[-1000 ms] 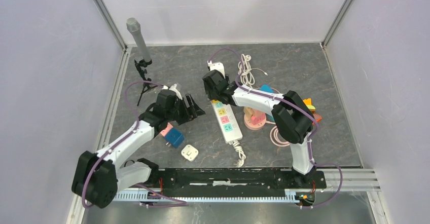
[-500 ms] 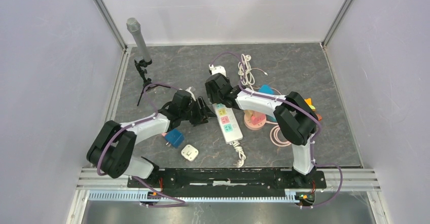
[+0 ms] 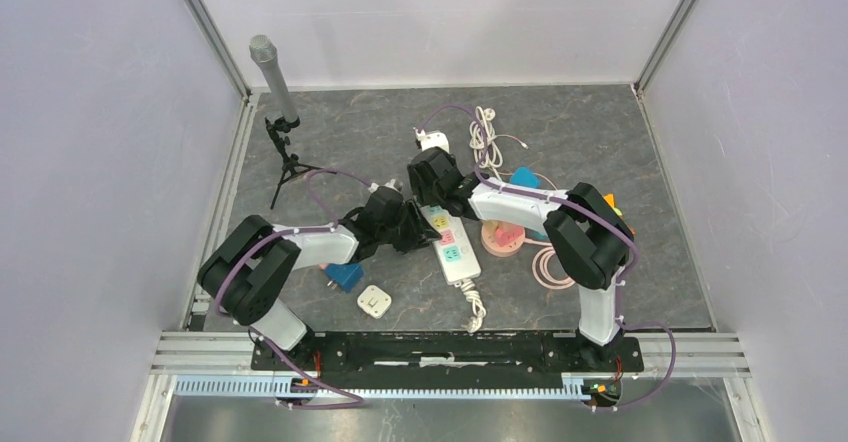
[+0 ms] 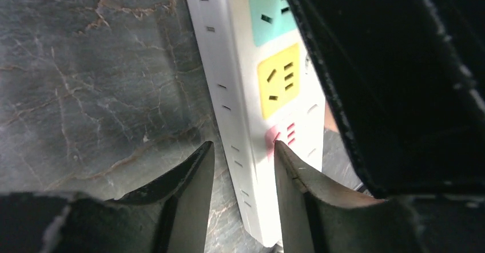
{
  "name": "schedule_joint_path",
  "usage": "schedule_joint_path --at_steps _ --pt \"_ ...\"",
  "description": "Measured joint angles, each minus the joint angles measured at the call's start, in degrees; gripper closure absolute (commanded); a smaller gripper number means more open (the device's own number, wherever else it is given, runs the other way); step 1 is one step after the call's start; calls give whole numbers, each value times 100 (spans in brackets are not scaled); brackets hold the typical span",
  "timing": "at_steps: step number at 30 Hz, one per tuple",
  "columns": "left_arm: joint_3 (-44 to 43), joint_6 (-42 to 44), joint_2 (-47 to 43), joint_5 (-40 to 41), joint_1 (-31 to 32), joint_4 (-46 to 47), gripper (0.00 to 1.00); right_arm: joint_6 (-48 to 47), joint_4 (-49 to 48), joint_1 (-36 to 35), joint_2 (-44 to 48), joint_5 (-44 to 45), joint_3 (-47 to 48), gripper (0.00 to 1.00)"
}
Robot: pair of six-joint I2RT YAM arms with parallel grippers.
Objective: Pull the plug off the socket
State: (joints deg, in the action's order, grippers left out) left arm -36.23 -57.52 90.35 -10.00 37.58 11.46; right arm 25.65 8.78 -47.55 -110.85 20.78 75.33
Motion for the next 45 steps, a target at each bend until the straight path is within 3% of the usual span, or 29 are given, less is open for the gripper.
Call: schedule_joint_path --at_steps 3,13,28,45 --pt "24 -192 160 87 17 280 62 4 -13 37 13 2 -31 100" --pt "328 -761 234 92 31 927 67 -46 -105 57 68 -24 -120 100" --pt "437 -1176 634 -302 42 1663 69 -413 -1491 131 562 -210 -1261 100" --pt "358 -1305 658 -321 42 1593 70 -966 -1602 11 592 278 -1335 100"
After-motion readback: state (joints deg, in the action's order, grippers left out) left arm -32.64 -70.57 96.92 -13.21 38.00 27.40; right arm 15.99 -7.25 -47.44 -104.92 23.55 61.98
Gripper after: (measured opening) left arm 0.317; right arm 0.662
